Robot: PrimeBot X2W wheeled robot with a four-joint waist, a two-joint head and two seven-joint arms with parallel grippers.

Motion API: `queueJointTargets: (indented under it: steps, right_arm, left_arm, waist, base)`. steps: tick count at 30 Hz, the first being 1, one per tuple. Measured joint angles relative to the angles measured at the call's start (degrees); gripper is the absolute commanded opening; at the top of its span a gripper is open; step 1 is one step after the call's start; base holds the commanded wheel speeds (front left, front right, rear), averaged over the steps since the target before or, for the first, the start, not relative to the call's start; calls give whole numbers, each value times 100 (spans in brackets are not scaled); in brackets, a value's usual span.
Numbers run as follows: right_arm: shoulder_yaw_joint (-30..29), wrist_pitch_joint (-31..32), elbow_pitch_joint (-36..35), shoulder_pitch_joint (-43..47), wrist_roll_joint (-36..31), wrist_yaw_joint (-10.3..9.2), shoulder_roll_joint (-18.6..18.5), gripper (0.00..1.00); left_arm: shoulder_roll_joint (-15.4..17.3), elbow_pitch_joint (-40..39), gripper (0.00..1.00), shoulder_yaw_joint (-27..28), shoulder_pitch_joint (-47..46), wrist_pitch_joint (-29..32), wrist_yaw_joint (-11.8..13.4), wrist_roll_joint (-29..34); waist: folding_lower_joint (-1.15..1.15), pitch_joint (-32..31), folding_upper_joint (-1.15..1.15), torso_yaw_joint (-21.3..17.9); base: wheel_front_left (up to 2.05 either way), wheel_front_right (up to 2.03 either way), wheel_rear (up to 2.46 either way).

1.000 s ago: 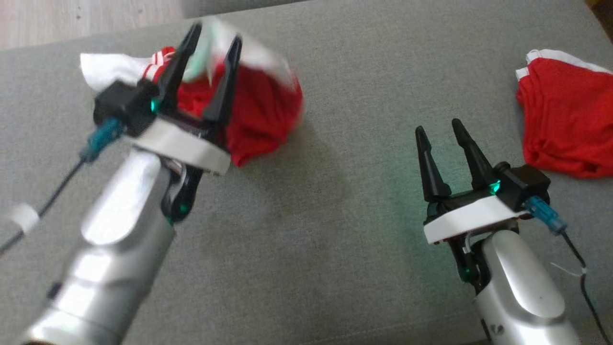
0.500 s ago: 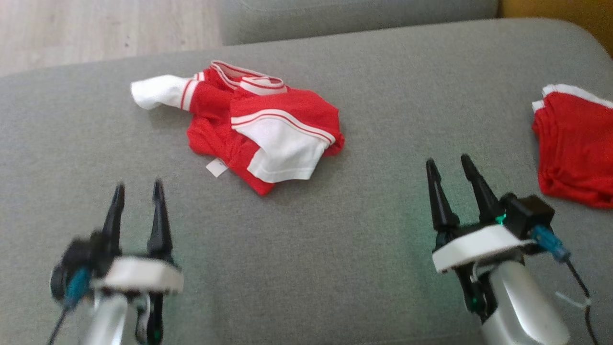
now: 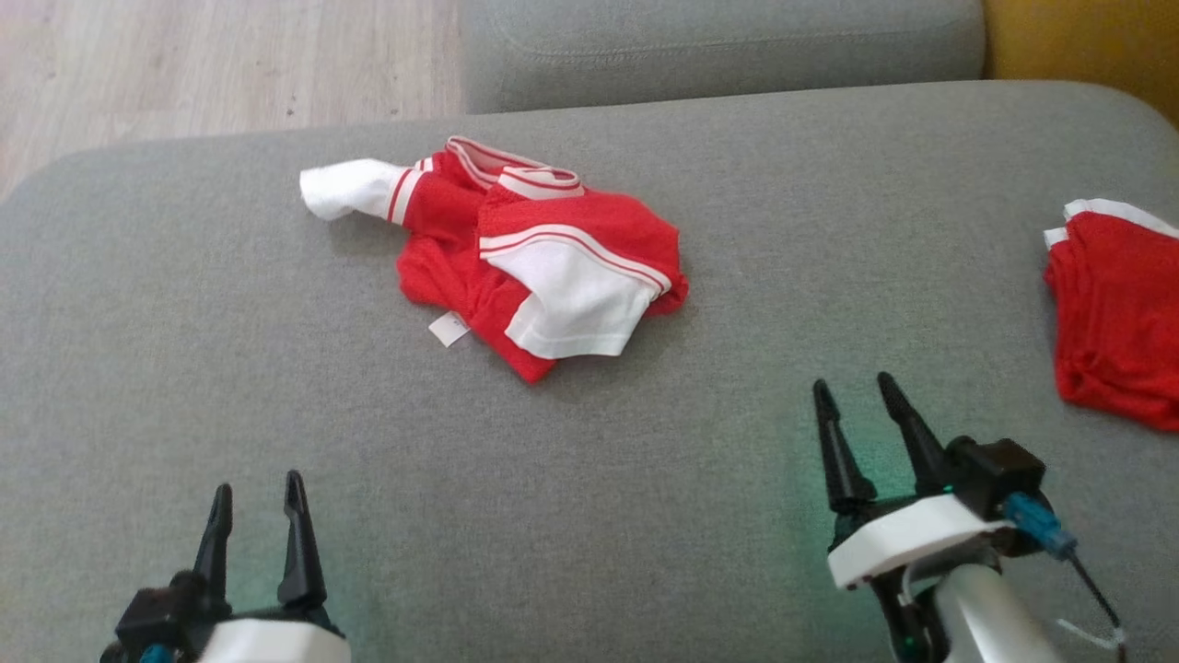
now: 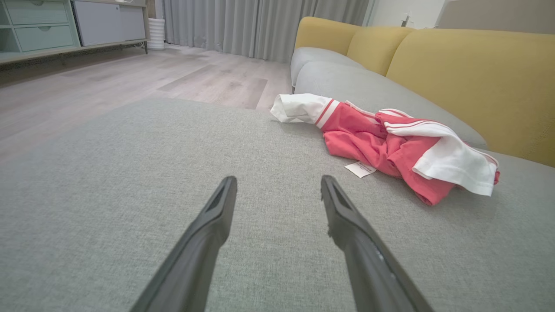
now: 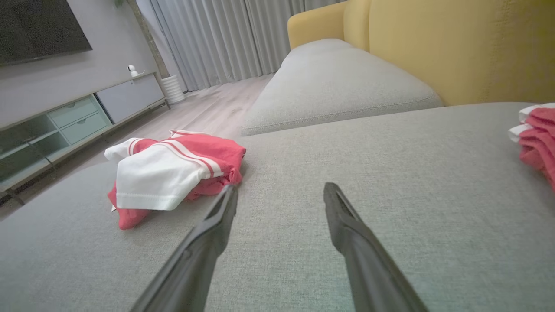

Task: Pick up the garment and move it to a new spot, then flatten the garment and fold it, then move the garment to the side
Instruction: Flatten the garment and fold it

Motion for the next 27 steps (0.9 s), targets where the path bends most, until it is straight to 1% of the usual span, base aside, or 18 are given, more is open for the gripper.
queueJointTargets:
  steps: [2, 5, 9, 12, 16, 20, 24, 27]
  right_arm:
    - [140, 0, 0, -16, -64, 0, 0, 100]
    - [592, 0, 14, -210, -85, 0, -1, 100]
    - [1313, 0, 163, -906, -38, 0, -4, 100]
    - [1686, 0, 410, -1511, 40, 0, -11, 100]
    - [1926, 0, 914, -2034, 145, 0, -14, 100]
    - [1990, 0, 1368, -2243, 169, 0, -20, 100]
    - [2000, 0, 1562, -2381, 164, 0, -42, 100]
    - [1996, 0, 1604, -2455, 142, 0, -55, 100]
  left_arm:
    - [0, 3, 100, -14, -49, 0, -26, -9]
    - [-7, 10, 100, -115, -186, 0, -42, -102]
    - [-7, 37, 100, -469, -442, 0, -42, -272]
    - [-15, 75, 100, -762, -528, 0, -41, -409]
    - [-18, 168, 100, -967, -536, 0, -15, -572]
    - [-18, 166, 100, -1011, -536, 0, 58, -621]
    - [-19, 164, 100, -1080, -539, 0, 68, -731]
    - [-18, 164, 100, -1159, -549, 0, 98, -782]
  waist:
    - [0, 61, 0, 41]
    - [1, 174, 0, 139]
    - [1, 338, 0, 372]
    - [1, 460, 0, 618]
    - [2, 632, 0, 979]
    - [1, 799, 0, 1288]
    - [2, 960, 0, 1481]
    - [1, 1026, 0, 1537]
  base:
    - [0, 0, 0]
    - [0, 0, 0]
    - [0, 0, 0]
    - [0, 0, 0]
    - [0, 0, 0]
    - [0, 0, 0]
    - [0, 0, 0]
    - [0, 0, 0]
